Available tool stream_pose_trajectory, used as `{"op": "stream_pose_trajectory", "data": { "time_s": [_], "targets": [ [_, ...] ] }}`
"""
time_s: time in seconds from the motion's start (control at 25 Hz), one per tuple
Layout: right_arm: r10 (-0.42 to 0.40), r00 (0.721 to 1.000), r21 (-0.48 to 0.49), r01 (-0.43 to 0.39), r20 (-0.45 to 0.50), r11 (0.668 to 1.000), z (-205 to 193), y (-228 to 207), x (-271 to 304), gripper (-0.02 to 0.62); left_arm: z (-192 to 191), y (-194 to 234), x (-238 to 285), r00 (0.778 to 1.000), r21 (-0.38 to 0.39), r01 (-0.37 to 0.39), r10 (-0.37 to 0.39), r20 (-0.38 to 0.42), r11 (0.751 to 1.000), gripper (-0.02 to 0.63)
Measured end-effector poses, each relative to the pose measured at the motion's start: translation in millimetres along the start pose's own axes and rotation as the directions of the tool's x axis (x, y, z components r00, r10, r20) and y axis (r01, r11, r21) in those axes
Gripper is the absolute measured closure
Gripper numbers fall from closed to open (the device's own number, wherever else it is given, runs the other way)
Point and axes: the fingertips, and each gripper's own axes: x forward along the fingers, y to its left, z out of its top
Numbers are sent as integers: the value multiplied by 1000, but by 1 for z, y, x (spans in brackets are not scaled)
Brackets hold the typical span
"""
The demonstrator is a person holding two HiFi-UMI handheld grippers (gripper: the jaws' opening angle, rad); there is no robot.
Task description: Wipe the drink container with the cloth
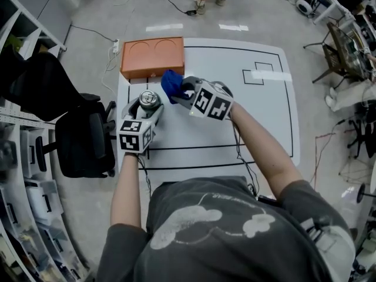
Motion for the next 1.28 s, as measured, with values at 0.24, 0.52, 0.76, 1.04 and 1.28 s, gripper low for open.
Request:
{"op": "stream_pose_trajectory", "data": {
  "time_s": [0.24,0.52,0.76,1.04,1.28],
  "targets": [
    [54,997,-80,-50,51,996,35,-1,15,552,-1,-2,-4,965,162,263,-256,-65,951,264],
    [165,986,-79,-165,-3,983,38,10,38,552,-4,-6,-13,853,300,521,-492,-171,799,264],
    [179,983,14,-179,-30,984,26,10,50,552,-5,-4,-17,754,351,656,-609,-248,669,264],
    [162,978,40,-158,-135,987,-8,25,67,552,-7,-6,-20,692,380,718,-659,-295,584,264],
    [101,984,59,-93,-146,994,-13,22,67,552,-9,-4,-17,718,299,696,-644,-263,653,262]
  ]
}}
